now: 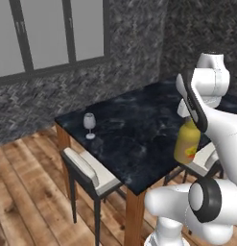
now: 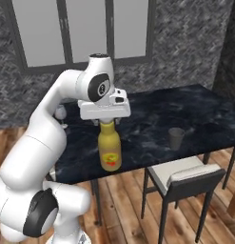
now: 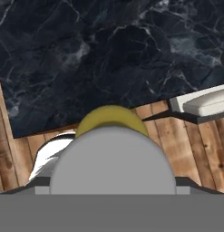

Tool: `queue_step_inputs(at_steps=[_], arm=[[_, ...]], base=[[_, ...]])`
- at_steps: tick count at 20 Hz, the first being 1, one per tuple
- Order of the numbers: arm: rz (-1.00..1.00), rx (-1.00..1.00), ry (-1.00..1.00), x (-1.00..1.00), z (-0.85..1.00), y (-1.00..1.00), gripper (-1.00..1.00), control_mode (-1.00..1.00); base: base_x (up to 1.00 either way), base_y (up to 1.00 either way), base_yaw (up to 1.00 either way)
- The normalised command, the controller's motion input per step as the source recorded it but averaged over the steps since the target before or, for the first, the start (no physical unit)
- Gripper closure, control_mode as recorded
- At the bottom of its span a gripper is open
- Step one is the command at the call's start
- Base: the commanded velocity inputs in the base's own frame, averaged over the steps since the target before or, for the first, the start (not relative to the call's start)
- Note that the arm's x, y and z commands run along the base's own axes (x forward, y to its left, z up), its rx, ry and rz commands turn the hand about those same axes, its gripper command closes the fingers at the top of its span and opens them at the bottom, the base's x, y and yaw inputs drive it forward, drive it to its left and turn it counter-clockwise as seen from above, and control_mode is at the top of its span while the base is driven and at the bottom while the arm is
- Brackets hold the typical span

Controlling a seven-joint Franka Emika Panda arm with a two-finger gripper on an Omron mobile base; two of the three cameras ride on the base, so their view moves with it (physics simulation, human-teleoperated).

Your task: There is a wine glass and glass cup on the dining counter. Place the wine bottle next to the wine glass and the juice bottle next to the glass cup.

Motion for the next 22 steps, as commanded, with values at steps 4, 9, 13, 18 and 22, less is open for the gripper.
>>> queue_step_inputs(at_steps=[4, 9, 13, 18, 22], arm=[[0.0, 0.0, 0.0, 0.0, 0.0, 0.0, 1.0, 1.0], [0.0, 0.0, 0.0, 0.0, 0.0, 0.0, 1.0, 1.0], [0.0, 0.0, 0.0, 0.0, 0.0, 0.0, 1.0, 1.0], [0.0, 0.0, 0.0, 0.0, 0.0, 0.0, 1.0, 1.0], [0.0, 0.0, 0.0, 0.0, 0.0, 0.0, 1.0, 1.0]], base=[[0.19, -0.55, 0.13], [0.09, -0.64, 0.07], [0.1, -0.66, 0.04], [0.12, -0.64, 0.06], [0.25, -0.54, 0.1]])
